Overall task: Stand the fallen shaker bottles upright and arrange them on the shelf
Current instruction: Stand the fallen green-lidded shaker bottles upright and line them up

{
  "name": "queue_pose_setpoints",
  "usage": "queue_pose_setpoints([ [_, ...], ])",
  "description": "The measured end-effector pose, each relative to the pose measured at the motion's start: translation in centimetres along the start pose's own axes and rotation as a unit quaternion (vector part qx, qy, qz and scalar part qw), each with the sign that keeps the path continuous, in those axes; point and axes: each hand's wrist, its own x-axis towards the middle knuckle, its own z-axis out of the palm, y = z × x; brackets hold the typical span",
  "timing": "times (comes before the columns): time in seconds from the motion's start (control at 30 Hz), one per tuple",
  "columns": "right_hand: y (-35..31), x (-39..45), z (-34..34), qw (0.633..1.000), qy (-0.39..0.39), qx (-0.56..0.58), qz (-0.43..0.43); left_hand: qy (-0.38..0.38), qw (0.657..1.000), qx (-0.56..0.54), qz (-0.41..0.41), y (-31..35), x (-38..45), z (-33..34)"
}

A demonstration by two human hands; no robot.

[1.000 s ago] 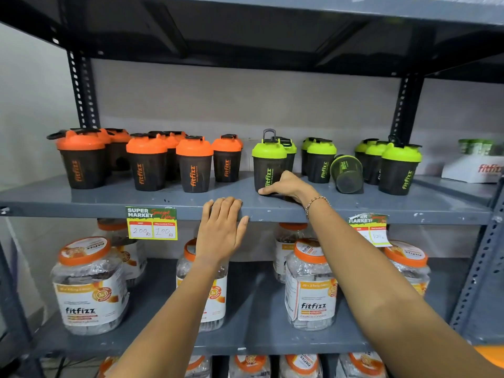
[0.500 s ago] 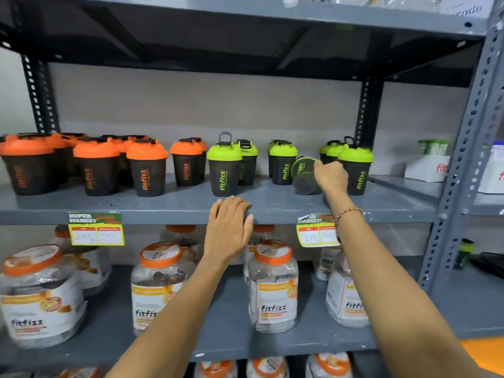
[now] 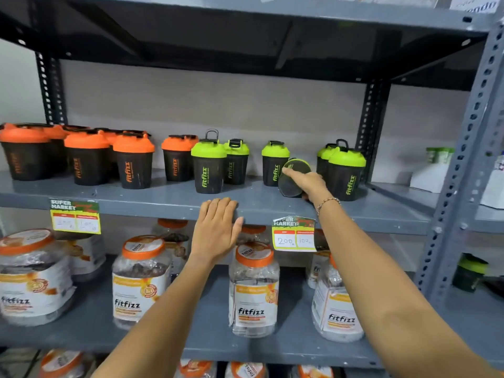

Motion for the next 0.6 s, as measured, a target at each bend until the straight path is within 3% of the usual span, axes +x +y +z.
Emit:
queue_pose_setpoints([
  [0.2, 0.7, -0.1, -0.9, 0.982, -0.048, 0.182, 0.013, 0.028, 1.000, -0.007, 0.000, 0.1, -0.1, 0.6],
  [0.33, 1.5, -1.6, -1.1, 0.920, -0.144, 0.364, 0.027, 0.050, 0.998, -0.026, -0.003, 0.1, 0.0, 0.6],
  [0.43, 1.2, -2.4, -0.4, 0.878, -0.208, 0.431, 0.013, 0.065, 0.997, -0.044, 0.007, 0.0, 0.0, 0.6],
  [0.6, -0.3, -2.7, 0.6, 0.921, -0.194, 0.337, -0.026, 0.075, 0.996, -0.048, 0.022, -0.3, -0.1, 0.7],
])
